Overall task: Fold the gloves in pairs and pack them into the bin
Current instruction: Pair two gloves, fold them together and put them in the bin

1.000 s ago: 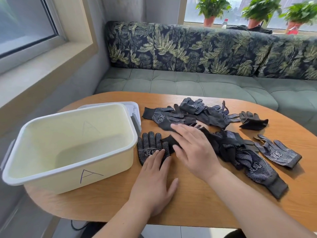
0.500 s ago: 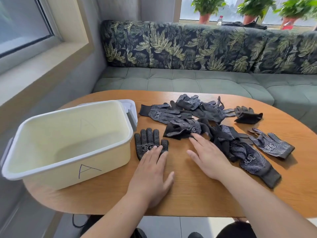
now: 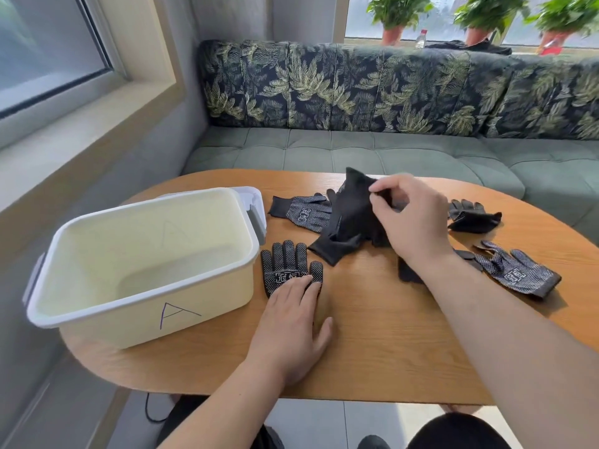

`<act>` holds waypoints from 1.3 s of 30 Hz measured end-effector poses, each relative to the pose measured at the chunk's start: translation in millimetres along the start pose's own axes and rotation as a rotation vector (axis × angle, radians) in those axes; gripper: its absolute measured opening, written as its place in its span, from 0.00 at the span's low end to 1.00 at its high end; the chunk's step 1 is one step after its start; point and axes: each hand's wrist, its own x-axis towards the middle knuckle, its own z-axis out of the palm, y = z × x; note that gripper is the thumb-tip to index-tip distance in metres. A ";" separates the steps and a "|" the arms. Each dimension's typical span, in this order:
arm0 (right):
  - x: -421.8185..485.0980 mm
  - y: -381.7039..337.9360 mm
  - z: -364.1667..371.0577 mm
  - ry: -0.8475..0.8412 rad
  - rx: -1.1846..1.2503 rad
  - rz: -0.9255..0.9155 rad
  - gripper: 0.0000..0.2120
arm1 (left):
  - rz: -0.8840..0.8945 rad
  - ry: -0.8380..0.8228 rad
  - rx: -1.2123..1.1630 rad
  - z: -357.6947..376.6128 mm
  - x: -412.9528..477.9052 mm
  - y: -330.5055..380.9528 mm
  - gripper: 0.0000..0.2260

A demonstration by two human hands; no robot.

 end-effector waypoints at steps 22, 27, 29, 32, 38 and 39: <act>-165.7 46.6 -27.3 -0.644 -0.284 -0.226 0.07 | -0.085 -0.159 0.149 1.8 4.5 4.3 0.36; -185.8 46.9 -23.4 -0.535 -0.277 -0.263 0.08 | -0.095 -0.219 0.189 1.7 8.6 4.7 0.35; -186.3 45.0 -24.5 -0.498 -0.279 -0.278 0.08 | -0.112 -0.253 0.197 -1.9 7.9 7.7 0.35; -182.1 39.2 -27.0 -0.426 -0.289 -0.244 0.09 | -0.115 -0.281 0.210 -7.3 1.6 13.4 0.35; -182.3 37.7 -0.3 -0.601 -0.520 0.069 0.34 | -0.122 -0.143 0.136 -10.7 -6.6 9.9 0.34; -183.6 39.2 4.5 -0.640 -0.564 0.093 0.37 | -0.119 -0.176 0.116 -10.3 -4.8 6.5 0.30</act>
